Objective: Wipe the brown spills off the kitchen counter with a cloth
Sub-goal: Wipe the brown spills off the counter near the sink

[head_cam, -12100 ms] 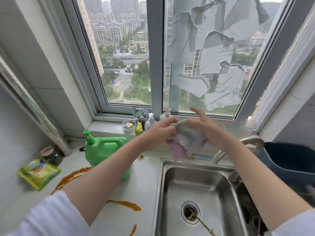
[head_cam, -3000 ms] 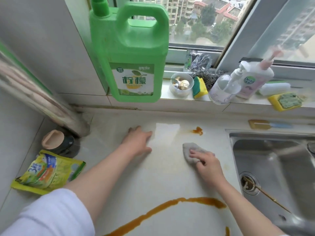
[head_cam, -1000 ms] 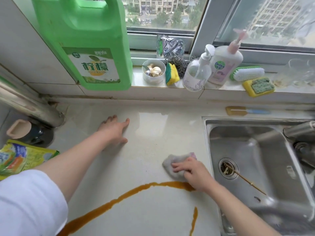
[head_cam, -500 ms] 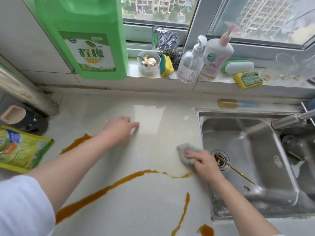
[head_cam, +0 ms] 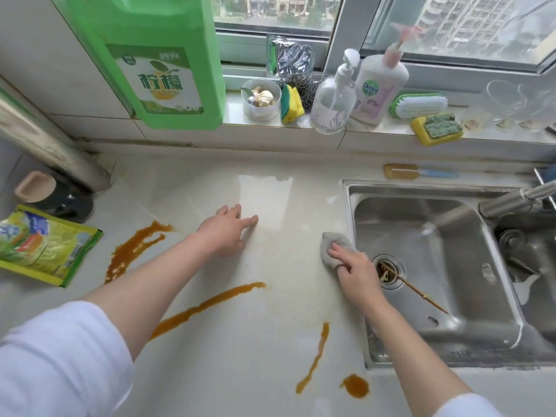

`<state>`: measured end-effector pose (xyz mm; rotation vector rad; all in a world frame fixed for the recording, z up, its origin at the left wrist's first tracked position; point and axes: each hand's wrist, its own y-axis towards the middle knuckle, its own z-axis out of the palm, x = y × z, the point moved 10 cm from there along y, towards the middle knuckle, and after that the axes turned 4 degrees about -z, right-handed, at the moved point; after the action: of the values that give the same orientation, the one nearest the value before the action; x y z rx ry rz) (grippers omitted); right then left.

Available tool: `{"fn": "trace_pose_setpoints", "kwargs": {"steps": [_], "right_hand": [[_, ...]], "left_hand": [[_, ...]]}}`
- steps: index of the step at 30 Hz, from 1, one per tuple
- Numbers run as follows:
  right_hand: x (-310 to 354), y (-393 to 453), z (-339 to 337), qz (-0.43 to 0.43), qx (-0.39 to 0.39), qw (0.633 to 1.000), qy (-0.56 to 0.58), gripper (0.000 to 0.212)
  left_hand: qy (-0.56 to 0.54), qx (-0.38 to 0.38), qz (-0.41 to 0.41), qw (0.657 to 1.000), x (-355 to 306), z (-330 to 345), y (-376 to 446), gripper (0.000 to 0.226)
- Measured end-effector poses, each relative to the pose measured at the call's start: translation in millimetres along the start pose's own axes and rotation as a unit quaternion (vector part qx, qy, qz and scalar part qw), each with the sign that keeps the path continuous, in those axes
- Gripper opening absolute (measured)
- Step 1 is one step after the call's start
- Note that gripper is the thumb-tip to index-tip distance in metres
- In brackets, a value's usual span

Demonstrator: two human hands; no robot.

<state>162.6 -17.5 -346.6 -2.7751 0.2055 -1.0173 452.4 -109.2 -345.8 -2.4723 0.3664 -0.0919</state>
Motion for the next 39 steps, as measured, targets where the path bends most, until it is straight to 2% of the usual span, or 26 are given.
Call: {"fn": "trace_pose_setpoints", "kwargs": {"steps": [2,5,7,9,11,13,14,15,16,17,19,20,21,23,25,26,27,28,29,30,32,33,34,35,37,39], "right_hand": [[28,-4,27,0.012,0.02,1.0,0.01,0.055],[85,-64,92,-0.163,0.19,0.968,0.001,0.05],[75,-92,94,-0.199,0.279,0.939,-0.014,0.044],[45,-72,59,-0.153,0.237,0.959,-0.006,0.041],[14,-32,18,-0.058,0.109,0.992,0.009,0.038],[14,-10,8,0.031,0.003,0.999,0.007,0.044],[30,-7,20,0.056,-0.007,0.998,0.011,0.05],[52,-6,43,0.053,0.015,0.998,0.022,0.054],[81,-15,71,0.008,0.062,0.998,0.028,0.055],[110,-32,100,-0.071,0.125,0.989,0.022,0.053],[148,-85,142,-0.235,0.26,0.936,-0.017,0.045],[146,-98,141,-0.266,0.298,0.916,-0.023,0.042],[130,-90,129,-0.248,0.307,0.919,-0.013,0.041],[94,-45,91,-0.181,0.224,0.958,-0.001,0.04],[53,9,40,-0.039,0.049,0.998,0.01,0.043],[44,22,29,0.035,-0.017,0.999,0.013,0.046],[52,27,33,0.084,-0.05,0.995,0.002,0.05],[73,27,51,0.092,-0.042,0.995,-0.01,0.053],[102,22,76,0.046,-0.004,0.999,-0.016,0.054],[137,9,105,-0.046,0.056,0.997,0.002,0.051],[185,-42,153,-0.236,0.199,0.951,-0.006,0.043],[184,-57,160,-0.265,0.261,0.928,-0.023,0.042],[173,-56,149,-0.253,0.279,0.926,-0.024,0.042],[159,-38,129,-0.215,0.242,0.946,-0.02,0.041],[111,10,64,-0.071,0.06,0.996,0.017,0.038],[76,31,35,0.099,-0.085,0.991,0.041,0.041]], "left_hand": [[-0.011,0.001,-0.004,1.0,0,0,0,0.074],[-0.029,0.014,-0.003,0.999,1,4,1,0.076],[-0.04,0.023,-0.004,0.999,1,8,2,0.077],[-0.044,0.024,-0.004,0.999,1,8,4,0.077],[-0.055,0.026,-0.01,0.998,3,10,5,0.077],[-0.062,0.031,-0.014,0.998,4,11,7,0.08],[-0.061,0.03,-0.013,0.998,3,10,7,0.082],[-0.06,0.026,-0.013,0.998,4,8,6,0.083],[-0.06,0.022,-0.009,0.998,3,6,6,0.083],[-0.061,0.017,-0.007,0.998,3,5,5,0.083],[-0.064,0.012,-0.001,0.998,7,4,3,0.081],[-0.071,0.007,0.008,0.997,11,3,1,0.079],[-0.074,-0.003,0.017,0.997,13,-1,-2,0.077],[-0.078,-0.038,0.013,0.996,27,-9,-12,0.07],[-0.085,-0.079,-0.005,0.993,49,-18,-23,0.063],[-0.086,-0.093,-0.012,0.992,61,-21,-27,0.06],[-0.082,-0.101,-0.017,0.991,72,-22,-29,0.058],[-0.076,-0.101,-0.023,0.992,82,-21,-29,0.058],[-0.066,-0.094,-0.027,0.993,89,-20,-27,0.059],[-0.057,-0.09,-0.03,0.994,96,-21,-24,0.061],[-0.053,-0.09,-0.026,0.994,103,-26,-16,0.063],[-0.058,-0.09,-0.02,0.994,107,-30,-12,0.063],[-0.058,-0.091,-0.016,0.994,108,-34,-10,0.062],[-0.057,-0.091,-0.015,0.994,113,-38,-7,0.061],[-0.051,-0.079,-0.011,0.996,123,-45,-4,0.057],[-0.044,-0.056,-0.012,0.997,137,-46,-3,0.054]]}}
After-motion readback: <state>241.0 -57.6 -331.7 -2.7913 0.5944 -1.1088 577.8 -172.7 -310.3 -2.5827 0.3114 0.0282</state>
